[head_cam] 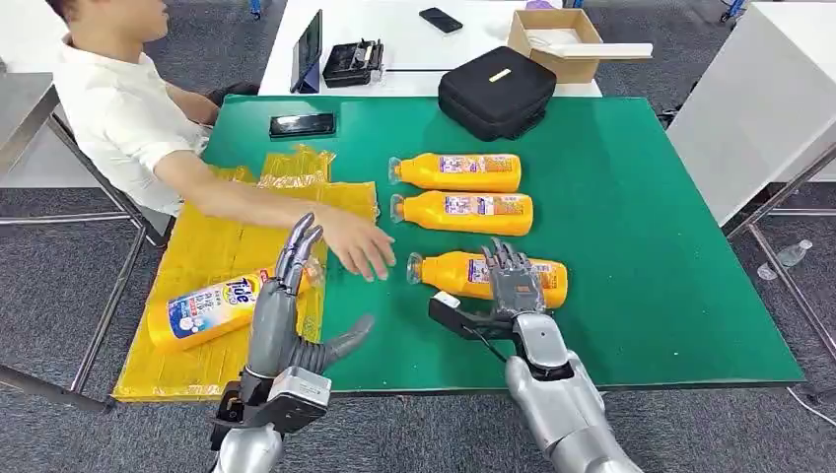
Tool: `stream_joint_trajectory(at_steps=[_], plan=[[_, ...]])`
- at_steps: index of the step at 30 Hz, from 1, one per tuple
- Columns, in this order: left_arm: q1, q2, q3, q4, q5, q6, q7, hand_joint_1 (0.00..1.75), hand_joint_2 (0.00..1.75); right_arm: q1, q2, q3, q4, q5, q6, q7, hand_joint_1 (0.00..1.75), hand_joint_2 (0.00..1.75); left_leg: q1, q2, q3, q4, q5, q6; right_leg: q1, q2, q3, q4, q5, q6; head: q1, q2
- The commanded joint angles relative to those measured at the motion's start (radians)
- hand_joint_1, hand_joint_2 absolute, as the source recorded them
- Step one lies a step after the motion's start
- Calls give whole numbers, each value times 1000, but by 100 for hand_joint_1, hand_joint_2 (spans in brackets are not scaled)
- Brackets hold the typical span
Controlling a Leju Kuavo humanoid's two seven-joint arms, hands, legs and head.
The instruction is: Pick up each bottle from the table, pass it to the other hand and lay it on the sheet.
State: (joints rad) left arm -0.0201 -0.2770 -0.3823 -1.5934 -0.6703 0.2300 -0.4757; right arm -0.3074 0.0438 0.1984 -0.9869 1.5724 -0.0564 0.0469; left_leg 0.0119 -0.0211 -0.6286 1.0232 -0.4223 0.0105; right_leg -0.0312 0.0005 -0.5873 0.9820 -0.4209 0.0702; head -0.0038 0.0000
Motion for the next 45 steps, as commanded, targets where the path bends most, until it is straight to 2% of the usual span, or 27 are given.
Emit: stream_joint_trajectory(at_steps=[1,7,10,11,16,23,24,25,28,31,34,36,40,41,42,44,45], plan=[[13,-26,32,-2,4,-6,-2,0,175,33,-95,-12,-14,-2,68,29,0,175,0,-1,2,0,-1,0,1,-2,3,-1,-1,-3,0,0],[-2,-27,28,11,-3,-7,-7,0,175,-20,-118,-57,97,-2,24,36,0,175,0,-1,3,-1,0,1,1,-3,4,-2,0,-3,0,0],[8,-26,30,1,-1,-8,-4,0,175,-38,-129,-26,78,-2,33,65,0,175,0,3,7,-1,-2,1,2,0,8,-2,-1,-6,0,0],[10,-25,30,-1,0,-9,-4,0,175,-37,-128,-26,71,-2,39,67,0,175,0,2,3,0,-1,0,1,1,4,-1,0,-3,0,0],[12,-27,30,-3,4,-11,-5,0,175,-38,-137,-32,65,-2,57,87,0,175,0,1,3,0,-1,0,1,0,4,-1,0,-2,0,0],[-22,-26,13,45,20,-23,-15,0,175,-99,-137,-159,305,-44,14,-29,0,175,1,-1,4,-1,0,1,1,-2,6,-2,0,-2,0,0],[-28,-25,12,54,26,-26,-20,0,175,-107,-135,-179,346,-67,-5,-48,68,175,1,0,5,-1,0,1,2,-2,7,-3,0,-3,0,0],[-31,-26,9,61,29,-27,-22,0,175,-107,-135,-189,373,-82,-14,-70,175,175,1,0,4,-1,0,0,1,-2,5,-2,0,-2,0,0],[-37,-24,5,76,34,-28,-27,0,175,-103,-145,-206,427,-117,-18,-118,175,175,1,-1,8,-2,0,1,3,-4,10,-4,0,-5,0,0],[-40,-22,4,80,40,-29,-32,0,175,-101,-152,-209,448,-140,-7,-150,175,175,1,-1,7,-1,0,0,1,-3,8,-3,0,-3,0,0],[-41,-22,4,81,40,-28,-32,0,175,-97,-155,-205,451,-142,-14,-154,175,175,1,-2,12,-1,0,1,2,-4,11,-4,0,-4,0,0],[-42,-22,4,81,40,-28,-32,0,175,-99,-152,-204,451,-143,-13,-155,175,175,1,-3,13,0,-1,2,2,-5,4,-4,0,-4,0,0],[-57,-23,-9,105,58,-36,-44,0,175,-61,-177,-239,461,-286,-15,-303,175,175,1,-3,15,-1,-2,2,2,-5,6,-5,-1,-3,0,0],[-57,-23,-11,106,59,-35,-45,0,175,-48,-177,-235,450,-298,-34,-321,175,175,2,-6,16,-2,-1,2,3,-8,9,-6,-1,-4,0,0],[-58,-22,-13,106,60,-33,-46,0,175,-38,-176,-231,437,-314,-42,-334,175,175,1,-3,17,-1,-2,2,2,-5,7,-5,-2,-3,0,0],[-55,-23,-13,99,88,-31,-54,0,175,4,-166,-238,360,-419,-55,-418,175,175,2,-5,17,-2,-2,2,3,-7,9,-7,-2,-4,0,0],[-51,-27,-8,92,137,-48,-55,0,175,40,-161,-247,295,-508,-23,-486,175,175,2,-4,18,-3,-2,2,3,-7,10,-8,-2,-5,0,0]])
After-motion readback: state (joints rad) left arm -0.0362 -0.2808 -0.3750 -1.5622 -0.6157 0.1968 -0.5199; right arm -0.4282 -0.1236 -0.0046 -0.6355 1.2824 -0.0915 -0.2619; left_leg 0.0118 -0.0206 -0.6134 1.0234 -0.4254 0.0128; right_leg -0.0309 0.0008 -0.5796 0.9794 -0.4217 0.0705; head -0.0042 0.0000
